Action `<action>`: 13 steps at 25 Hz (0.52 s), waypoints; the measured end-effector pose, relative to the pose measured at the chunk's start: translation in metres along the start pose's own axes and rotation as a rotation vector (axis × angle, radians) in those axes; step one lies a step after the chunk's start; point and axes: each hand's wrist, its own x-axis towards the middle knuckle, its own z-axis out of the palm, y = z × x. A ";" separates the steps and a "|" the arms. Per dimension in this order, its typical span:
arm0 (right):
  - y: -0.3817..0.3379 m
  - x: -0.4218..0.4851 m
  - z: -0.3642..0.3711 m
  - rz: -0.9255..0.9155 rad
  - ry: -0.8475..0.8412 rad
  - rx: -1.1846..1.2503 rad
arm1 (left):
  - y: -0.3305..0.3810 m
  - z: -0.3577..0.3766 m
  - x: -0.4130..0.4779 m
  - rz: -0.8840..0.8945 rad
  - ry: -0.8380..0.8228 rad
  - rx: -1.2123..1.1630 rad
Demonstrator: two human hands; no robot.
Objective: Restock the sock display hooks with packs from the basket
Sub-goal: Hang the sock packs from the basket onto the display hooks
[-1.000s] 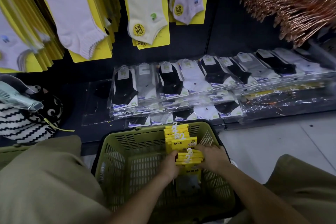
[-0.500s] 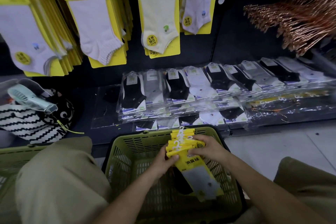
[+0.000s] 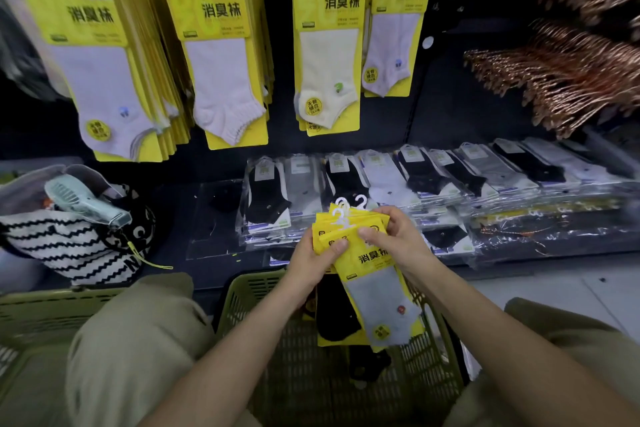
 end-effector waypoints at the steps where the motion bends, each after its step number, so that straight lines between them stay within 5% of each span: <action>1: -0.006 0.002 0.004 -0.027 0.033 -0.033 | 0.009 -0.001 0.004 0.022 0.001 -0.006; 6: -0.036 0.017 0.019 -0.124 0.352 -0.166 | 0.053 -0.004 0.025 0.086 0.061 -0.021; 13: -0.100 0.053 0.025 -0.303 0.295 -0.130 | 0.128 -0.018 0.055 0.242 0.075 0.004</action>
